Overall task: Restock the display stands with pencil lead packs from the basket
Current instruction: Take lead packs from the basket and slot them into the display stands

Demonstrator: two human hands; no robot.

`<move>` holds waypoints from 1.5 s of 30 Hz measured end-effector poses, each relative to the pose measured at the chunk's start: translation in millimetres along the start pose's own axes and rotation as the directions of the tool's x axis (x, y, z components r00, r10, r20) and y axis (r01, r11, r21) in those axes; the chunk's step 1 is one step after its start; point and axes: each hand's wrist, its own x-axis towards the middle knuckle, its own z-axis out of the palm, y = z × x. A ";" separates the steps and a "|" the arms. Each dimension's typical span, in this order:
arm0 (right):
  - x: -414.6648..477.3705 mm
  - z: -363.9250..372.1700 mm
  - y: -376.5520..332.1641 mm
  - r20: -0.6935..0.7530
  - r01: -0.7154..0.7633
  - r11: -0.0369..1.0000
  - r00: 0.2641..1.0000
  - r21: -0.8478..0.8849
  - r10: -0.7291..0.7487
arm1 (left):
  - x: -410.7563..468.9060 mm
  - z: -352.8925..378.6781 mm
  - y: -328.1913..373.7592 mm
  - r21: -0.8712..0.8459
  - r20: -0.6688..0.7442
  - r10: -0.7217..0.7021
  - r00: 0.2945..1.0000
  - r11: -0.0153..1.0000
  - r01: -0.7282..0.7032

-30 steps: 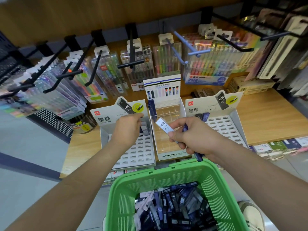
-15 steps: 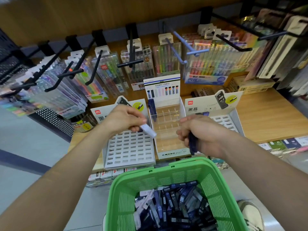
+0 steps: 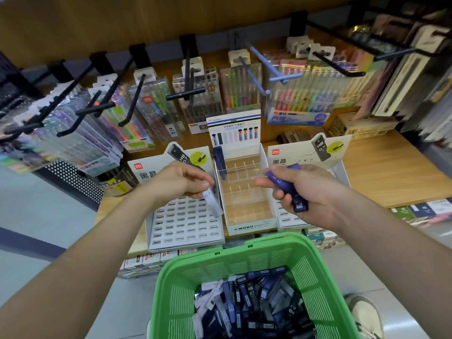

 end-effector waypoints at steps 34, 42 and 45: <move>82.8 -114.3 40.6 -0.023 0.123 0.786 0.985 -0.606 -0.172 | 67.3 161.4 29.4 0.789 -0.061 0.469 0.881 0.563 -0.245; 87.7 -138.1 29.9 -0.090 0.103 0.823 0.979 -0.559 -0.184 | 67.2 176.2 25.1 0.900 -0.082 0.455 0.887 0.415 -0.130; 85.1 -142.8 24.8 -0.048 0.132 0.872 0.983 -0.471 -0.175 | 67.1 177.3 26.0 0.898 -0.109 0.446 0.888 0.428 -0.105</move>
